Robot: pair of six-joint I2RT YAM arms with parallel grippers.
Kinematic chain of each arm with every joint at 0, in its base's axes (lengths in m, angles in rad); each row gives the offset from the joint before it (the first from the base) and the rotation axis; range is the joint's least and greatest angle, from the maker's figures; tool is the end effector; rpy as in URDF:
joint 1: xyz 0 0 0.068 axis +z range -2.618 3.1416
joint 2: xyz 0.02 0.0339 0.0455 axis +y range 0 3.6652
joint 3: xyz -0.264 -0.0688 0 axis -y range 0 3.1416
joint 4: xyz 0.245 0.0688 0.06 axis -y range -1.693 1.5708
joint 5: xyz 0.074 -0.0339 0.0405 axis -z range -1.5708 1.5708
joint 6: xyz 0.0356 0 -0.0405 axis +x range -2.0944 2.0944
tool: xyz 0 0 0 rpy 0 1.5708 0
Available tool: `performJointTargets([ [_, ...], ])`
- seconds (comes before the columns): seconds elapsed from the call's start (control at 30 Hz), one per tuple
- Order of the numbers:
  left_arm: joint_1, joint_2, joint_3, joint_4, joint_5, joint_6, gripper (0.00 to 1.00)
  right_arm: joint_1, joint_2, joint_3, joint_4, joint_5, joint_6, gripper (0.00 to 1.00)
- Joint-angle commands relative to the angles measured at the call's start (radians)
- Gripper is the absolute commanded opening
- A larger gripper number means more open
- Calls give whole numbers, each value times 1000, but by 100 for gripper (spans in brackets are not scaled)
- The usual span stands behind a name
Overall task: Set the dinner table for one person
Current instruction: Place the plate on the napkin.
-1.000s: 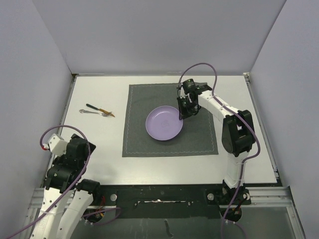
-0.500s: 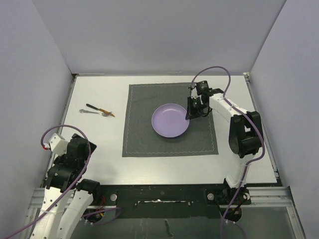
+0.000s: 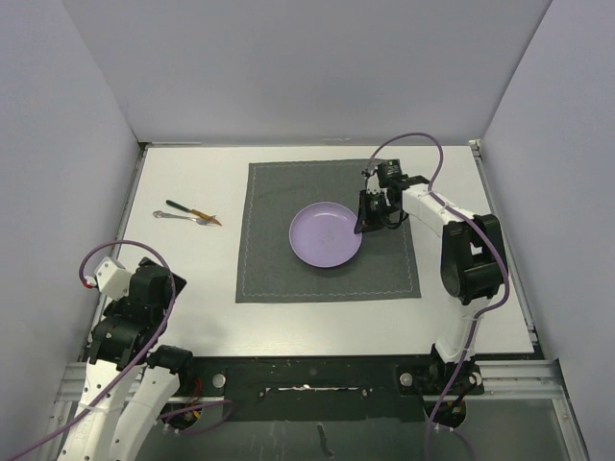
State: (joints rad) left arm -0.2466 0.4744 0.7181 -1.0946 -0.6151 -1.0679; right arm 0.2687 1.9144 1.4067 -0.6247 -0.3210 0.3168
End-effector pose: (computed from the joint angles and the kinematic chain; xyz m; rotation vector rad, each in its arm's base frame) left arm 0.0791 0.0013 0.2739 -1.1278 1.9266 0.0477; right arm 0.3807 0.1165 0.1978 -0.0330 2.7536 0.6035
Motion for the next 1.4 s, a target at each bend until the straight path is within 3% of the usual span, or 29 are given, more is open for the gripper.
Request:
performJointTargets([
  [0.0,4,7,16,39,-6,9,87,-7,-23,-1,65,-39,17,0],
  [1.37,3,10,20,37,-12,17,87,-24,82,8,114,-57,33,0],
])
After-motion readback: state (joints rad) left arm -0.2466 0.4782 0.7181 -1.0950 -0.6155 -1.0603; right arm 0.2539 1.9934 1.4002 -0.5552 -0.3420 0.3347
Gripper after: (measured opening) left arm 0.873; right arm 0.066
